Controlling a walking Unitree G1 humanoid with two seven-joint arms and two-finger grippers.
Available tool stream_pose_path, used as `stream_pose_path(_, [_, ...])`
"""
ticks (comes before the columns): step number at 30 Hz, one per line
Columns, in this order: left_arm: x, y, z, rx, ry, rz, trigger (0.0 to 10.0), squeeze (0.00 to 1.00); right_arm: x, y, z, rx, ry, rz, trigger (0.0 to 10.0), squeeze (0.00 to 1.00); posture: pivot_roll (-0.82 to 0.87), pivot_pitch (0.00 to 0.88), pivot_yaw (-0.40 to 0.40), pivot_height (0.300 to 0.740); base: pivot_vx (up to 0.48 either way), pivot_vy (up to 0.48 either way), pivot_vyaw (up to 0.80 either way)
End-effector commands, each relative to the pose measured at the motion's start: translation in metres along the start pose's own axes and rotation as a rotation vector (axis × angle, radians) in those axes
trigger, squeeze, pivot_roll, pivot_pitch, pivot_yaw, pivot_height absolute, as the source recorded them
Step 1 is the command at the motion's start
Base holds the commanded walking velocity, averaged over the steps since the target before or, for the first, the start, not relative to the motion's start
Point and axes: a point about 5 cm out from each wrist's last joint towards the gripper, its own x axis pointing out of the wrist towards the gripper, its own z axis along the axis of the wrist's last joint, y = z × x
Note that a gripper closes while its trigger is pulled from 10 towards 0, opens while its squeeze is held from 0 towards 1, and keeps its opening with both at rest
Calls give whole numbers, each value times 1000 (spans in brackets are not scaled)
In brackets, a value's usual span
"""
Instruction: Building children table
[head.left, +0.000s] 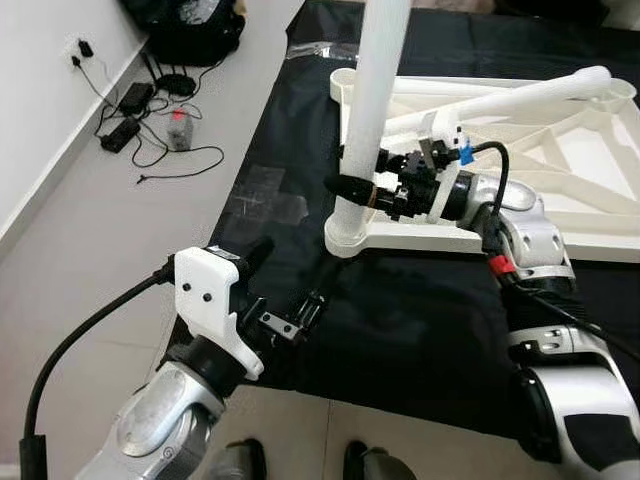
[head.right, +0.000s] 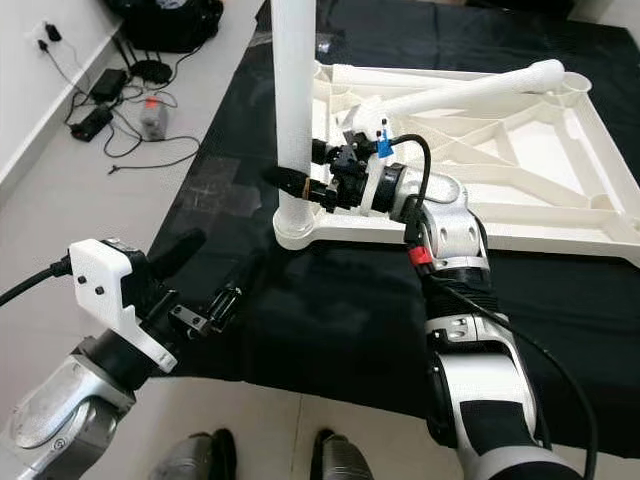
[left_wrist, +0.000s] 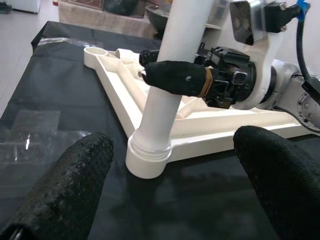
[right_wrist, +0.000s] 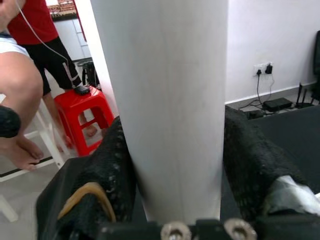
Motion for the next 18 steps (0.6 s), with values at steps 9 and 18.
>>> stream_pose_path(9, [7,2,0,6,-16,-22,10000,0,-27,34,-31,37,101,-191,0,0,49,229,-56,740,0,0,0])
stream_pose_path(18, [16,10,-2,25,-36,-29,10000,0,-18,105,-101,137,375,-967,0,0,-8,154,-55,740,0,0,0])
